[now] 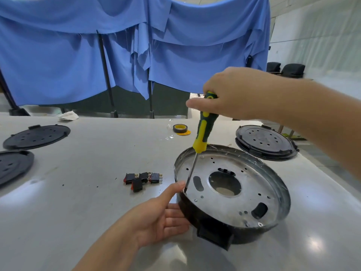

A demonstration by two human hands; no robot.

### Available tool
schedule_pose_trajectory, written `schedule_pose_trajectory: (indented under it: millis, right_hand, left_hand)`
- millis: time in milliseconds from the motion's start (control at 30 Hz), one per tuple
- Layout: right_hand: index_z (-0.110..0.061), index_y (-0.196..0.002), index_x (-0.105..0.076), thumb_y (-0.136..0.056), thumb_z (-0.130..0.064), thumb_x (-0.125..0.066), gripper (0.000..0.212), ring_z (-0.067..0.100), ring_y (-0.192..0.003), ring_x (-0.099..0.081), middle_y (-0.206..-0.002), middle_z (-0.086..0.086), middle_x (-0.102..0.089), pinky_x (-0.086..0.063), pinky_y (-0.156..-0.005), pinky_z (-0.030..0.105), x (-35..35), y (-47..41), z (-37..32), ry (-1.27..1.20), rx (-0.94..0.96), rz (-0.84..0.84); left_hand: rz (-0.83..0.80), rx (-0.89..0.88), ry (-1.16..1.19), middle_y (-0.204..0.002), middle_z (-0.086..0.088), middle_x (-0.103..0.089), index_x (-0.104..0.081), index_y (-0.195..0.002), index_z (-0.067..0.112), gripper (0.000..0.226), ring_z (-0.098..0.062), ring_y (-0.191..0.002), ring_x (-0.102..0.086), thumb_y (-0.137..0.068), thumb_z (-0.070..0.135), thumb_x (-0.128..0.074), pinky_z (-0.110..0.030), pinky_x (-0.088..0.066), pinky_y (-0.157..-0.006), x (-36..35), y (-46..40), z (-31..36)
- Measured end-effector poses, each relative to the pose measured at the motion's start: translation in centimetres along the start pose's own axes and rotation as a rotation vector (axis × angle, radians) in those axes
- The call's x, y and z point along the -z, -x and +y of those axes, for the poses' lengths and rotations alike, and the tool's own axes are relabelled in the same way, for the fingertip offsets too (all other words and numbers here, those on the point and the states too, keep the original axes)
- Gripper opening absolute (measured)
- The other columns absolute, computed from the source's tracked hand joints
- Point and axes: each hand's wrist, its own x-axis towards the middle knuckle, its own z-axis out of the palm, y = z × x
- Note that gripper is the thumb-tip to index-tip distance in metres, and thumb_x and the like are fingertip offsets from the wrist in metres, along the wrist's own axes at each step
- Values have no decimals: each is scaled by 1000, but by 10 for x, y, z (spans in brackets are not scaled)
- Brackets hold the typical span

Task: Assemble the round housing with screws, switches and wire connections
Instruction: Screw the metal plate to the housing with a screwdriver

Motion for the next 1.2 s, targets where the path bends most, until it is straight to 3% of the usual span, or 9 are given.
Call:
schedule_pose_trajectory:
  millis: [200,367,467,633,733,833,1000,1100,1200]
  right_hand:
    - [-28,-124,-46,-98,-21,-34,29,12,-89,-56,-117,-5,-51,-48,-80,32,-9,2,-9,-671,39,-142]
    - [-14,-76,-52,-79,-73,-44,59,19,-53,-49,-61,-1,-52,-42,-51,32,-10,4,-17,-319,67,171]
    - [-16,-78,-43,-92,-63,-27,52,20,-59,-46,-65,1,-45,-32,-50,32,-14,4,-22,-103,90,215]
    - [-20,-122,-57,-98,-22,-48,26,10,-98,-64,-106,-2,-67,-52,-89,28,-10,-2,-20,-1021,90,-53]
    - [-17,-92,-66,-84,-53,-61,38,4,-59,-52,-67,-7,-56,-43,-60,18,-20,-1,-25,-734,88,208]
    - [-12,-90,-55,-93,-58,-37,50,16,-70,-50,-76,2,-53,-38,-60,26,-29,0,-31,-356,35,315]
    - [-19,-115,-57,-100,-13,-34,28,13,-106,-61,-115,1,-63,-49,-95,30,-21,0,-27,-1141,50,-8]
    - [-19,-96,-67,-90,-34,-62,17,8,-74,-63,-85,1,-65,-53,-75,20,-26,0,-25,-972,63,225]
    - [-19,-93,-64,-87,-59,-50,43,7,-68,-46,-78,-6,-48,-34,-61,18,-32,2,-27,-564,-27,344]
  left_hand:
    - [-9,-1,-4,-95,-17,-75,-67,-98,-1,79,-24,-75,-74,-47,57,-80,-29,-59,-64,0,1,0]
    - [9,-5,-4,-89,-17,-75,-65,-98,-2,80,-23,-69,-73,-45,57,-80,-29,-58,-61,0,1,0]
    - [9,-2,-7,-91,-17,-74,-65,-100,-2,82,-23,-69,-73,-45,57,-80,-29,-58,-62,0,0,0]
    - [0,3,-12,-92,-16,-75,-66,-100,-1,80,-23,-71,-73,-48,58,-80,-29,-59,-63,1,-1,0]
    - [2,3,-3,-91,-17,-75,-66,-100,-2,79,-23,-71,-73,-49,57,-80,-28,-58,-62,1,-1,0]
    - [5,2,-12,-97,-18,-74,-66,-106,-3,84,-23,-74,-73,-49,58,-80,-29,-59,-64,1,-1,0]
    - [4,2,-4,-92,-18,-74,-66,-103,-3,82,-23,-70,-73,-49,58,-80,-30,-59,-63,1,0,0]
    - [10,3,-2,-93,-18,-74,-66,-101,-2,82,-23,-71,-73,-47,58,-80,-29,-59,-63,1,0,0]
    - [10,4,-2,-96,-18,-74,-66,-104,-2,84,-24,-73,-73,-47,58,-81,-29,-59,-64,1,-1,0]
